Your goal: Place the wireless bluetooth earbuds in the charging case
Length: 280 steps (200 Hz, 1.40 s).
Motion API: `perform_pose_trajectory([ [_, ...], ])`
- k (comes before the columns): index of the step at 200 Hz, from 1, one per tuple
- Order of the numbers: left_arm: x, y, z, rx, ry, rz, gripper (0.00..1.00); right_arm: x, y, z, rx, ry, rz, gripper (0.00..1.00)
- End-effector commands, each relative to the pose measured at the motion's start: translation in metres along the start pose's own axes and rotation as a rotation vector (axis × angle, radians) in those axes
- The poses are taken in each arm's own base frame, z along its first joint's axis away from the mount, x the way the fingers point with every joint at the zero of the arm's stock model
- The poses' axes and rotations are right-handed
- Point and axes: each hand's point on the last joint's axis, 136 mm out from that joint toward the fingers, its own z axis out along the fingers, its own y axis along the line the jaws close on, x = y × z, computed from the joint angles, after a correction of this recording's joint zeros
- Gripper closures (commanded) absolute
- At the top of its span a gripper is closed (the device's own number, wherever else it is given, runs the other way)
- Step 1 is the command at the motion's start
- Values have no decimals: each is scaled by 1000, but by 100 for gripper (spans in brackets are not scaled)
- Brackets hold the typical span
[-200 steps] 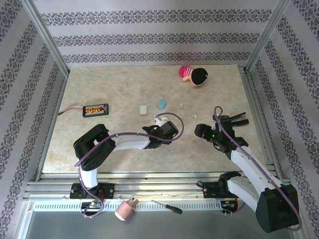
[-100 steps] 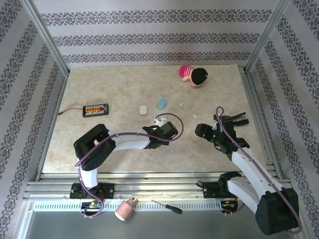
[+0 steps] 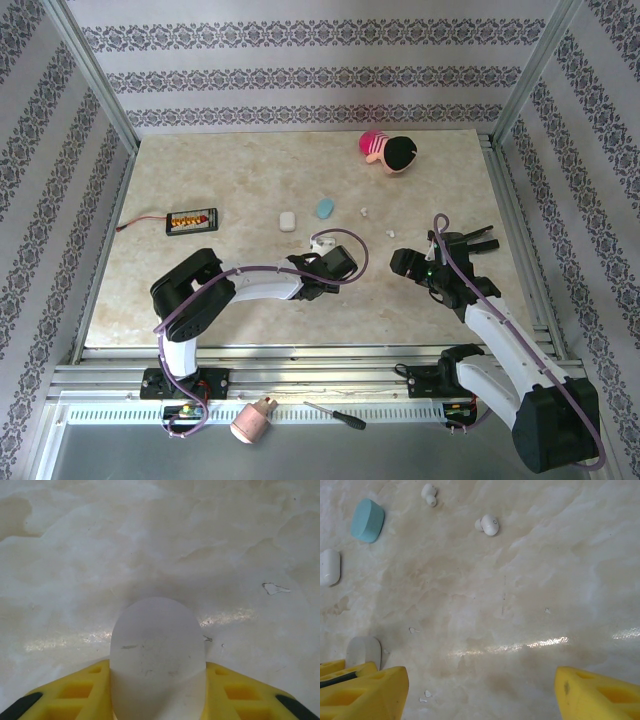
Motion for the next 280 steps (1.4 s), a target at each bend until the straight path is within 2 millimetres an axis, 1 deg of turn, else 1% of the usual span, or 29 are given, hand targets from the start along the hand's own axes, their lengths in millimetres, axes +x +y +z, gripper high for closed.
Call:
perform_pose_trajectory([
  [1,12,2,1,-3,23,62,61,-5,6,-5,-29,-10,18,23],
  [13,10,1,-3,8,19,98,62,-8,11,-7,-51,-14,25,23],
  [21,9,1,-7,16,22,121,63,-9,15,-8,-72,-11,31,21],
  [31,4,-6,-14,59,10,152,63,-12,23,-11,-115,-7,22,18],
  [36,1,-10,-18,85,1,165,63,-11,27,-12,-140,-1,13,12],
  [44,-3,-17,-25,135,-21,188,63,-12,35,-15,-187,2,-3,6],
  [47,-4,-20,-27,155,-32,201,66,-12,38,-17,-207,5,-11,4],
  [51,-7,-23,-30,180,-49,217,66,-12,42,-19,-232,5,-20,2],
  [55,-9,-27,-34,204,-68,233,67,-13,45,-20,-251,5,-21,2],
  [59,-12,-29,-37,227,-88,249,70,-14,47,-22,-263,6,-17,2],
  [62,-13,-32,-40,247,-104,260,71,-14,48,-23,-272,9,-9,2],
  [71,-18,-39,-50,306,-150,318,72,-13,47,-24,-281,28,29,2],
  [78,-20,-44,-58,350,-186,374,76,-10,48,-24,-297,68,60,2],
  [97,-20,-58,-80,464,-253,564,76,-2,61,-25,-402,199,150,2],
  [119,-14,-66,-102,554,-299,752,76,2,86,-31,-572,286,203,7],
  [137,-15,-73,-119,606,-343,845,76,5,95,-36,-635,321,203,9],
  [166,-22,-83,-133,659,-398,857,76,13,103,-39,-678,360,219,16],
  [188,-24,-88,-137,682,-412,859,77,22,112,-40,-717,403,226,20],
  [218,-31,-95,-146,712,-448,844,76,25,121,-42,-778,424,246,27],
  [244,-36,-97,-151,724,-468,836,77,31,123,-41,-784,451,245,38],
  [253,-37,-97,-152,727,-473,832,77,32,125,-41,-785,458,247,45],
  [261,-38,-98,-154,730,-480,827,77,33,126,-41,-786,463,249,49],
  [280,-41,-97,-154,720,-486,814,77,35,128,-41,-792,476,250,54],
])
